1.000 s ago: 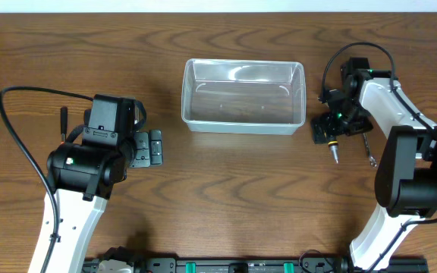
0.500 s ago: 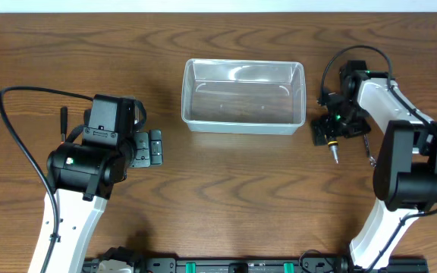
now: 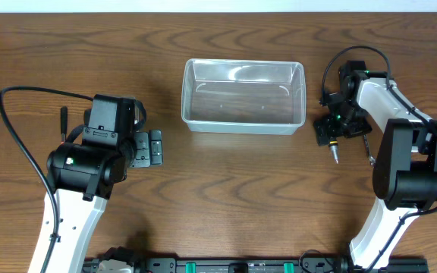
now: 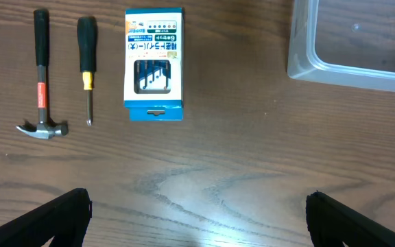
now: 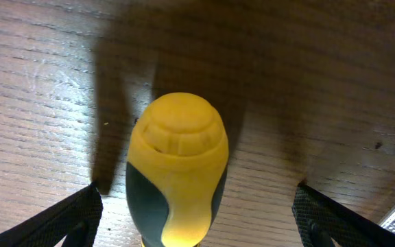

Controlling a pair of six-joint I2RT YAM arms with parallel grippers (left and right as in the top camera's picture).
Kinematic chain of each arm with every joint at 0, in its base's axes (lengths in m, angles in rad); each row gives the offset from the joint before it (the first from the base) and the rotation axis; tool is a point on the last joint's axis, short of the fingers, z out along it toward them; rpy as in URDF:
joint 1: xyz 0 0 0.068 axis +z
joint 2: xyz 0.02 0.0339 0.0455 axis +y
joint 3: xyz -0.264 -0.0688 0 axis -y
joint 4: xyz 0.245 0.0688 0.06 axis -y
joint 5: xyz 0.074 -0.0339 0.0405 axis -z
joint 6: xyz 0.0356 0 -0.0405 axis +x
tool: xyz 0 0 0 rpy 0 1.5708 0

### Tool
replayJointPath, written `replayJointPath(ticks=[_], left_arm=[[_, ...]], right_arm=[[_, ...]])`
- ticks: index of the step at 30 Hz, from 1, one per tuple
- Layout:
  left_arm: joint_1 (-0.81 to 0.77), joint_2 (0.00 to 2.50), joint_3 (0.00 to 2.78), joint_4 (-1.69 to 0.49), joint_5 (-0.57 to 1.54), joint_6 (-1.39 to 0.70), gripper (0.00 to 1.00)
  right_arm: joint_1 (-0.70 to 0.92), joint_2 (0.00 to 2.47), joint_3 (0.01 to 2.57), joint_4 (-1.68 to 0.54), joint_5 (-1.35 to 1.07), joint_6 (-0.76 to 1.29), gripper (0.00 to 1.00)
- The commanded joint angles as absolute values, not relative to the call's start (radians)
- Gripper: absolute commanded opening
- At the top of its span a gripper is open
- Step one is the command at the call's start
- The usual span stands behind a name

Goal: Pack container
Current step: 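Lower the right gripper and grasp the yellow-black screwdriver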

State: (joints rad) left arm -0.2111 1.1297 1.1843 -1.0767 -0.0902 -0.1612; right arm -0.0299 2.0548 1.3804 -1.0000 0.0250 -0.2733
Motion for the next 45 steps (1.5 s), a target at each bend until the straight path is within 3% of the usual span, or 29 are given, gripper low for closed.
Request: replayJointPath(ticks=[1, 4, 23, 35, 41, 45], left_arm=[[-0.207, 1.132, 1.195, -1.08, -0.107, -0.178, 0.98], [-0.207, 1.132, 1.195, -1.08, -0.107, -0.178, 0.98], [-0.207, 1.132, 1.195, -1.079, -0.106, -0.178, 0.98], [-0.207, 1.132, 1.195, -1.079, -0.106, -0.178, 0.98], [-0.207, 1.132, 1.195, -1.079, -0.106, -0.178, 0.98], [-0.207, 1.132, 1.195, -1.079, -0.106, -0.178, 0.98]], right_arm=[[-0.038, 2.075, 1.39, -0.995, 0.038, -0.265, 0.88], [-0.038, 2.076, 1.39, -0.994, 0.038, -0.265, 0.86], [-0.038, 2.076, 1.39, -0.994, 0.036, -0.262, 0.4], [-0.038, 2.076, 1.39, -0.995, 0.036, -0.262, 0.32], [-0.038, 2.076, 1.39, -0.992, 0.018, -0.262, 0.01], [-0.038, 2.076, 1.39, -0.987, 0.018, -0.262, 0.01]])
